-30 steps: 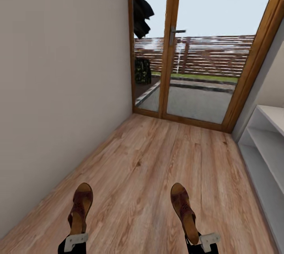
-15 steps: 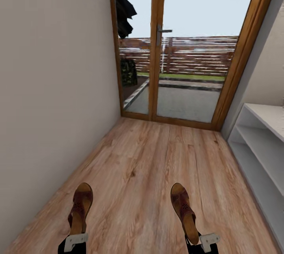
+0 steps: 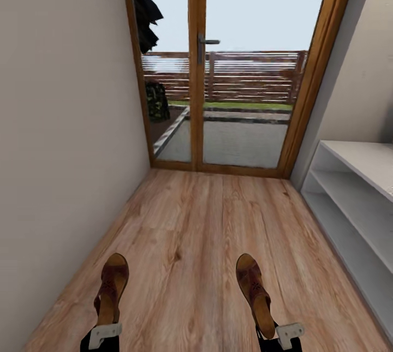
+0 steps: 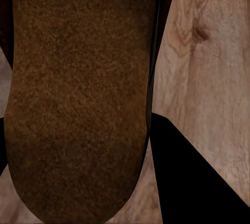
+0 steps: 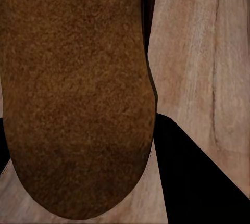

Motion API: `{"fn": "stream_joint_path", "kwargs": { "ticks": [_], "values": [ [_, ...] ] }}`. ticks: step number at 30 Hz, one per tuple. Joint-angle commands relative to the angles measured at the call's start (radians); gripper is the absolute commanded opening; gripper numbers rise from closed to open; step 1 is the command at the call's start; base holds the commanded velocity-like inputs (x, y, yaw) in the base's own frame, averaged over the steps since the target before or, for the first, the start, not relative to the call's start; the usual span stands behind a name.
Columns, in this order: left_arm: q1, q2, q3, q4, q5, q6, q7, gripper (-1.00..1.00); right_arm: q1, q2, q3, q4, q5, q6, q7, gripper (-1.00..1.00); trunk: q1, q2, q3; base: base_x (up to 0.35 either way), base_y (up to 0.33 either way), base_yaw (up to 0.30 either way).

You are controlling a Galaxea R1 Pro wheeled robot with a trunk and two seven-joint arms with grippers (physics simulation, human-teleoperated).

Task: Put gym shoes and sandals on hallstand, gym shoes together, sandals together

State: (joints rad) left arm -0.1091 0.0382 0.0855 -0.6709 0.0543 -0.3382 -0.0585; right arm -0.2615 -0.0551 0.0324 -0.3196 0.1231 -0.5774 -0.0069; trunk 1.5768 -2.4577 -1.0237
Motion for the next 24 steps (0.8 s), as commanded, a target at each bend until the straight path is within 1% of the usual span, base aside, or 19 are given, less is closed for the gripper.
{"fn": "stream_joint_path", "kwargs": {
  "ticks": [1, 6, 9, 18, 24],
  "values": [
    [-0.001, 0.0, 0.002, 0.001, 0.002, -0.002, -0.006, -1.0, -0.001, 0.0, 0.003, 0.001, -0.002, -0.002, 0.001, -1.0, 0.0, 0.0, -0.001, 0.244, 0.248, -0.271],
    [0.0, 0.0, 0.001, 0.001, 0.002, -0.002, -0.006, -1.0, -0.001, -0.001, 0.003, 0.001, -0.002, -0.002, 0.001, -1.0, 0.0, 0.0, -0.001, 0.267, 0.222, -0.273],
    [0.0, 0.0, 0.0, 0.001, 0.001, -0.002, -0.006, -1.0, -0.001, -0.001, 0.003, 0.001, -0.002, -0.002, 0.001, -1.0, 0.0, 0.0, -0.001, 0.315, 0.095, -0.274],
    [0.0, 0.0, 0.0, 0.001, 0.001, -0.002, -0.006, -1.0, -0.001, -0.002, 0.003, 0.001, -0.002, -0.002, 0.001, -1.0, 0.0, 0.0, -0.001, 0.336, 0.01, -0.275],
    [0.0, 0.0, -0.001, 0.001, 0.001, -0.002, -0.006, -1.0, -0.001, -0.002, 0.003, 0.001, -0.002, -0.002, 0.001, -1.0, 0.0, 0.0, -0.001, 0.309, -0.104, -0.278]
  ]
}}
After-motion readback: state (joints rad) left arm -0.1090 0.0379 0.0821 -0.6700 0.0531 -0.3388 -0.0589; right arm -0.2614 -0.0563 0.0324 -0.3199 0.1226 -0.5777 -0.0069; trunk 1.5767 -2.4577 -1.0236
